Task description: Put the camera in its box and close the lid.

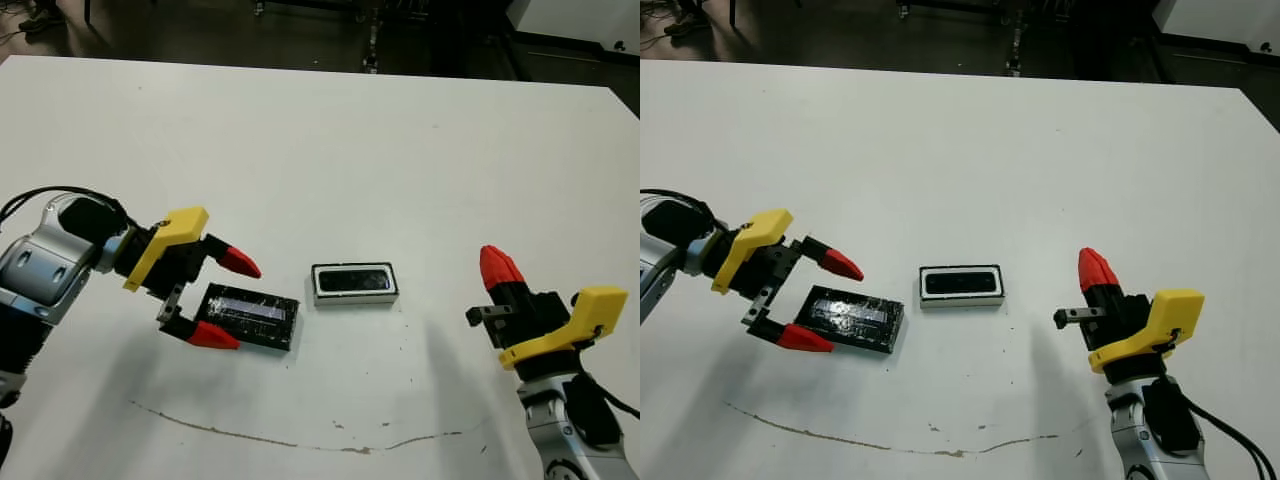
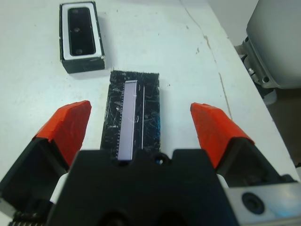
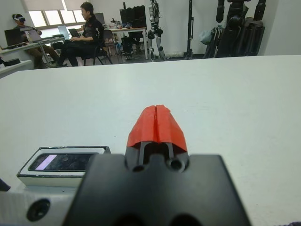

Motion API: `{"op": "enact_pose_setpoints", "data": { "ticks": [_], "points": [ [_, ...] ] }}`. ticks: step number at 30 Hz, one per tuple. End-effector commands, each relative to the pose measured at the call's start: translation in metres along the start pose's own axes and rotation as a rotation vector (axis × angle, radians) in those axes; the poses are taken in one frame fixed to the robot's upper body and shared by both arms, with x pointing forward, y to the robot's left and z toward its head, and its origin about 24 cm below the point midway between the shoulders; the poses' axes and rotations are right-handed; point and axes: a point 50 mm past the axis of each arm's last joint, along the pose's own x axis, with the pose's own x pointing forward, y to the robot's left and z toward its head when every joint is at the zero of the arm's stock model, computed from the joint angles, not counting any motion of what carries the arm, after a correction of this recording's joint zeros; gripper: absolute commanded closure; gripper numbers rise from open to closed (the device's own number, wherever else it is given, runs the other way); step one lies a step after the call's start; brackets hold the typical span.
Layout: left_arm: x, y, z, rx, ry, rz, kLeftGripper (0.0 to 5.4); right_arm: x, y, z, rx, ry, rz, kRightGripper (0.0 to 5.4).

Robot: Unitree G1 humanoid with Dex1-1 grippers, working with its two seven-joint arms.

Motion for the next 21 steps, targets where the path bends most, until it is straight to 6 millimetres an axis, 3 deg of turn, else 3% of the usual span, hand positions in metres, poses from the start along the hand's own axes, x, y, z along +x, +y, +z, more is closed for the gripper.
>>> {"op": "enact_pose_setpoints", "data": {
  "ticks": [1,21],
  "points": [
    [0.0011,-0.0002,-0.0038,-0.017,0.016,-0.004,0.00,-0.0019,-0.0016,-0.0011,-0.010,0.024,-0.004,5.39],
    [0.0082,0.0008,-0.0114,0.005,0.055,0.008,0.00,-0.0025,-0.0026,-0.0006,-0.002,0.024,0.004,5.39]
  ]
}}
